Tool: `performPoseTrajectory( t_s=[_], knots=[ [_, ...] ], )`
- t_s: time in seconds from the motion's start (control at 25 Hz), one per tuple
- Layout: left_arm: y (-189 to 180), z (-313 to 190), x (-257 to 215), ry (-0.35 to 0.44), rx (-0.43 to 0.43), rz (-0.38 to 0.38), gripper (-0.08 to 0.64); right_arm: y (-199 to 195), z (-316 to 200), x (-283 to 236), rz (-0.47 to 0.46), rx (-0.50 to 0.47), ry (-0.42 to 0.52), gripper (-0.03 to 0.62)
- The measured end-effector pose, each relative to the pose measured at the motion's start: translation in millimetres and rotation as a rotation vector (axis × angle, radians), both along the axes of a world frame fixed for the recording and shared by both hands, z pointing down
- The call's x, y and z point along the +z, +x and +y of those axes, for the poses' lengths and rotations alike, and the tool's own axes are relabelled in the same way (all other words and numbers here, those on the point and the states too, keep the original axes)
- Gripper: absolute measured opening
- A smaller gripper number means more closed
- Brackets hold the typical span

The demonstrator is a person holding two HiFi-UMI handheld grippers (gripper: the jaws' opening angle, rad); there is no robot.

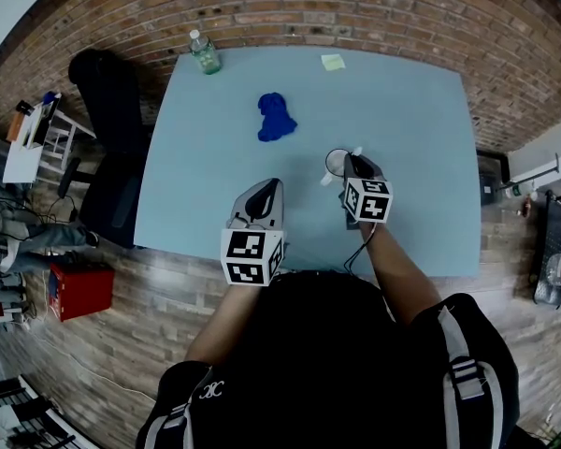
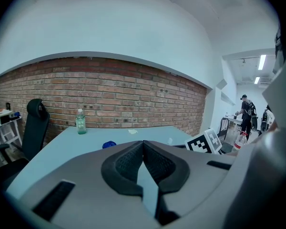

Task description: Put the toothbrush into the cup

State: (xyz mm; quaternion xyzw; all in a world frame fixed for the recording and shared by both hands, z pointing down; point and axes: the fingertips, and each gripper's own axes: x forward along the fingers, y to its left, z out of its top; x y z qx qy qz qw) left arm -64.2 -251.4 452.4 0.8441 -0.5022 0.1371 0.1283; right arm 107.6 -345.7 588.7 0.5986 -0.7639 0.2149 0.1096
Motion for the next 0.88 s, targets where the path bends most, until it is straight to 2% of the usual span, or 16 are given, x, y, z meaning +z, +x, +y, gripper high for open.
performPoseTrajectory(
  t_s=[0.48,0.68,0.88],
  knots=[
    [2,3,4,-0.008,0.015,-0.006,0.009,5,3,8,-0.063,-0.001,0.002,0.039],
    [2,4,5,-0.016,0.022,-0.003,0.009,9,2,13,-0.120,0.023,-0.002,0.126],
    [6,4,5,-0.017,0.028,-0.004,0.009,13,1,20,-0.133,0.044,-0.023,0.188]
  ],
)
